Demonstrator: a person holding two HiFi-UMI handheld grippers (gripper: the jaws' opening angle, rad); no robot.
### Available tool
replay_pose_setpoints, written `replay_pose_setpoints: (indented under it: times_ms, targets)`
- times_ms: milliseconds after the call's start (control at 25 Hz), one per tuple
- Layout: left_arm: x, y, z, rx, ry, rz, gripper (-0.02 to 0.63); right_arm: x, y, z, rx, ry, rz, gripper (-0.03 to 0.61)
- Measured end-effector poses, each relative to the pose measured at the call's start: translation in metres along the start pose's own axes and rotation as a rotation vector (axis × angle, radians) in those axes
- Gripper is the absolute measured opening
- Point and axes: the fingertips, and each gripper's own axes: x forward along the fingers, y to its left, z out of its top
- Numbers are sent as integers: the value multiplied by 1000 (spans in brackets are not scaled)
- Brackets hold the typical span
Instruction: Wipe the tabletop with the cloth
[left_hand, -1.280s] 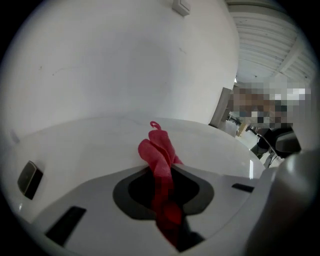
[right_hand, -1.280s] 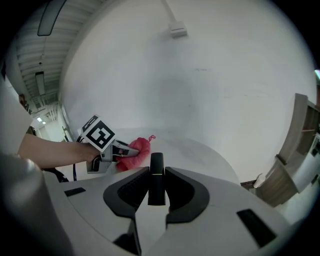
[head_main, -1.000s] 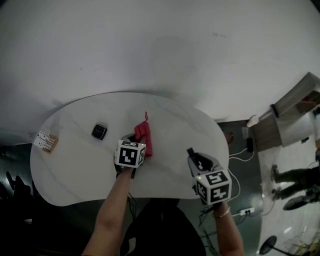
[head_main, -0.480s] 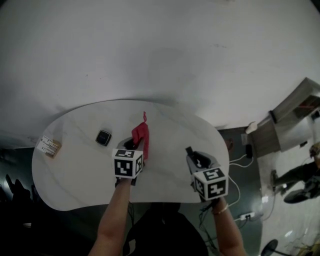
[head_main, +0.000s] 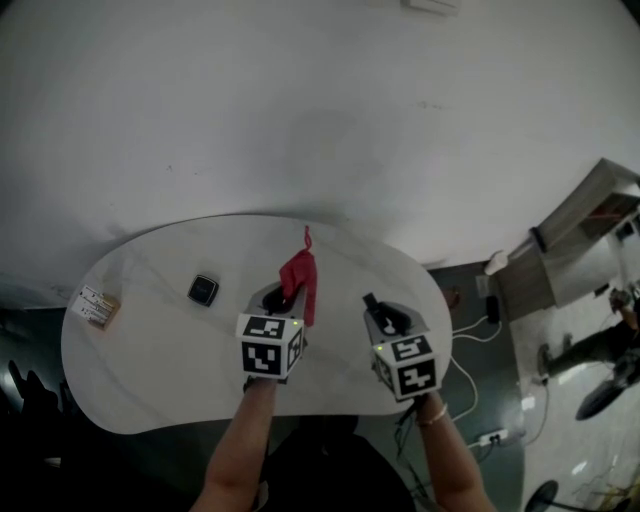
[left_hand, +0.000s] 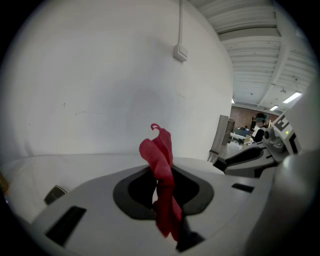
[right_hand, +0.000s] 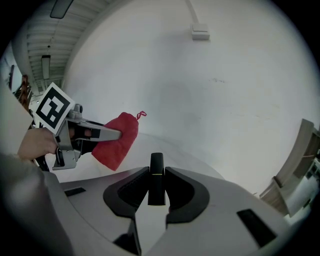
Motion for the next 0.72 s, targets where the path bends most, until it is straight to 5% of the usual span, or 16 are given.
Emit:
replay_pose_setpoints:
  times_ms: [720]
  targets:
    - [15,13,-4,-46,13,14,61,106,-45,13,-40,115,41,92]
